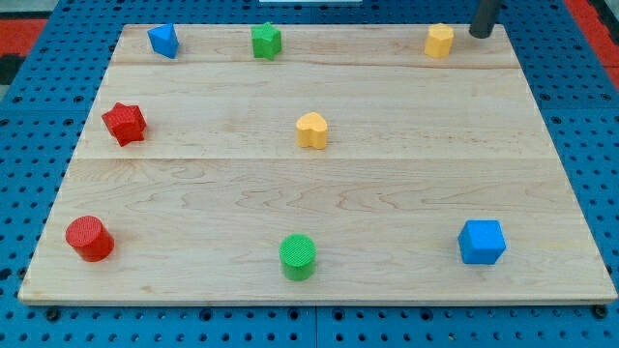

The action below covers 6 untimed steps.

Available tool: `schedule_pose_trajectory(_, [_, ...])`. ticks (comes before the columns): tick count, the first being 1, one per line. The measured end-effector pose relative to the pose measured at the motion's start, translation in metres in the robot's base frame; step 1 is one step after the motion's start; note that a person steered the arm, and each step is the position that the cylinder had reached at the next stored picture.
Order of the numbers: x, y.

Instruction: Place the hexagon above the heart

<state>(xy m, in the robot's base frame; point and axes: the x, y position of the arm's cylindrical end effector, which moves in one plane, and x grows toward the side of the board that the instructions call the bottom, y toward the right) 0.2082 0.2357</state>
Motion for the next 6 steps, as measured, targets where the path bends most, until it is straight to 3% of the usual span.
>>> schedule_pose_trajectory(2, [0.082,-0.121])
schedule_pose_trajectory(3, [0.062,-0.041])
schedule_pose_trajectory(4, [0.036,-0.045])
schedule_pose_trajectory(5, [0.024,-0.106])
schedule_pose_trajectory(6, [0.045,-0.173])
